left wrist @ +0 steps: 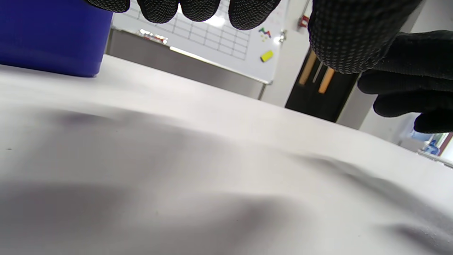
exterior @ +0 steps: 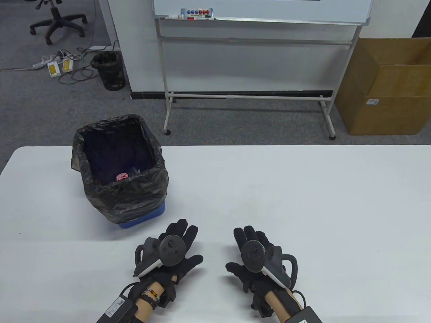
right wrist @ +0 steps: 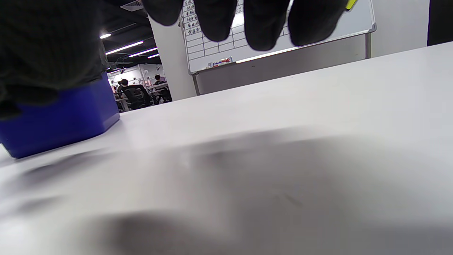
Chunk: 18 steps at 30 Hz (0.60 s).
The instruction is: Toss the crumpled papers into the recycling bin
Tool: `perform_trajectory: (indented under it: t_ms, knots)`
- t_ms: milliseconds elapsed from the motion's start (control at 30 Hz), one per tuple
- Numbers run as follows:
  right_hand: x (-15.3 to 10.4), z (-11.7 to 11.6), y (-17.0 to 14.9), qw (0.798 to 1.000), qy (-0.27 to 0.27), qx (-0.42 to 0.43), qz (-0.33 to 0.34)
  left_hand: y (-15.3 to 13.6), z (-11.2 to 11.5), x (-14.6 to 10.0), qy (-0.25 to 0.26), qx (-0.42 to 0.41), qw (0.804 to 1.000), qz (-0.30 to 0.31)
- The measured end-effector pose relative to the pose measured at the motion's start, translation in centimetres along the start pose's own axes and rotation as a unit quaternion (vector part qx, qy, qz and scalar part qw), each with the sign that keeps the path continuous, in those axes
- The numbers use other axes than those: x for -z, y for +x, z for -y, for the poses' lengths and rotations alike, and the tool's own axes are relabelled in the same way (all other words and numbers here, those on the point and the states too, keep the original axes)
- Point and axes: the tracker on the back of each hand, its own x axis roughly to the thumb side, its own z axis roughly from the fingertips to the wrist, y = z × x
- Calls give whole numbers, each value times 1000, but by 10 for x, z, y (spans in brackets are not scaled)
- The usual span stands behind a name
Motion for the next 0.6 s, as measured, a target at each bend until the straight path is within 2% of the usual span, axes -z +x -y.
perform_trajectory:
  t_ms: [600]
  knots:
    - [1, -2, -1, 1000, 5, -5, -4, -3, 2, -1, -15, -1, 1000, -4]
